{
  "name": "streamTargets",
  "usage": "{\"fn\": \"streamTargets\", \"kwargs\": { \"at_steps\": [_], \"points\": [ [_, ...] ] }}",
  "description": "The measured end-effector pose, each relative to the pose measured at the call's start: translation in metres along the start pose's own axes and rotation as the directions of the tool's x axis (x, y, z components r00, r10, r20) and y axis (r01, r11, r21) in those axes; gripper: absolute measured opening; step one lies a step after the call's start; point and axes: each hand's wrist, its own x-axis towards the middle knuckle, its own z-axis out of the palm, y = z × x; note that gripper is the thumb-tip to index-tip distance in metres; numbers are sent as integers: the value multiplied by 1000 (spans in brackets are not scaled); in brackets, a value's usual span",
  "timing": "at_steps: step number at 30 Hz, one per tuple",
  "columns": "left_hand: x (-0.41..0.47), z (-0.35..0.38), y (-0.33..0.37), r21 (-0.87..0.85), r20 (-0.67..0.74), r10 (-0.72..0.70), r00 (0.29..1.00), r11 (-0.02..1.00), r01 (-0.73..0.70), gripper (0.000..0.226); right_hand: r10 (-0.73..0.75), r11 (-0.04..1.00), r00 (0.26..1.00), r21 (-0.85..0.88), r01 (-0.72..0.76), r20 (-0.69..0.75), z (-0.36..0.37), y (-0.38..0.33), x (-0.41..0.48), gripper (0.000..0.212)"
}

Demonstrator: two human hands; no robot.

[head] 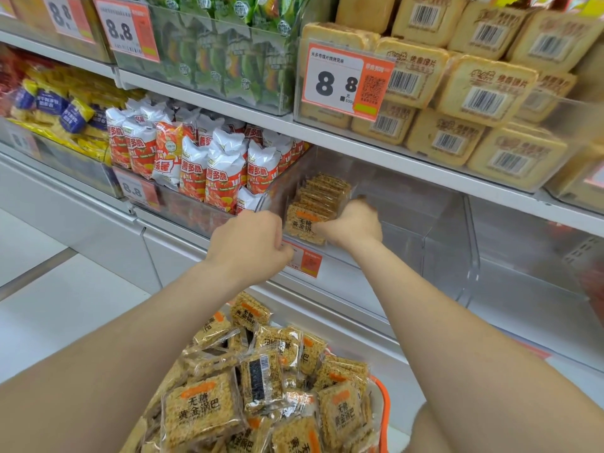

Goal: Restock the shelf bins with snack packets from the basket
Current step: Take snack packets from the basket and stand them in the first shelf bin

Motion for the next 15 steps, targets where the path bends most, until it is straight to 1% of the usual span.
{"fn": "streamTargets", "kwargs": {
  "at_steps": [1, 2, 3, 4, 6, 7, 9, 12, 14, 15],
  "points": [
    [-2, -1, -1, -2, 23, -13, 1000, 1000, 13, 23, -88, 996, 993, -1, 88, -79, -4, -3, -9, 43],
    [-5, -2, -2, 8, 54, -15, 998, 1000, 15, 24, -196, 980, 968, -6, 198, -157, -8, -6, -19, 34],
    [-7, -2, -4, 21, 88, -12, 996, 1000, 10, 25, -308, 949, 925, -9, 314, -222, -13, -9, -30, 27],
    [-9, -3, -5, 39, 131, -8, 991, 999, 3, 24, -409, 906, 875, -2, 423, -260, -18, -14, -43, 21],
    [-14, -3, -9, 84, 243, -10, 970, 996, -11, 19, -549, 819, 802, 41, 573, -237, -28, -22, -69, 13],
    [-16, -2, -11, 102, 306, -11, 952, 995, -21, 17, -592, 791, 783, 51, 610, -191, -31, -26, -82, 11],
    [-21, 2, -14, 150, 432, -29, 902, 988, -40, 14, -633, 774, 774, 11, 633, -33, -30, -31, -102, 10],
    [-37, 8, -15, 244, 631, -100, 770, 967, -74, 32, -624, 748, 752, -116, 654, 213, -18, -28, -118, 16],
    [-52, 10, -13, 298, 721, -138, 679, 947, -123, 40, -593, 722, 731, -179, 669, 339, -8, -19, -123, 19],
    [-59, 12, -12, 322, 744, -159, 649, 936, -140, 48, -567, 710, 719, -205, 674, 401, -4, -15, -124, 21]
  ]
}}
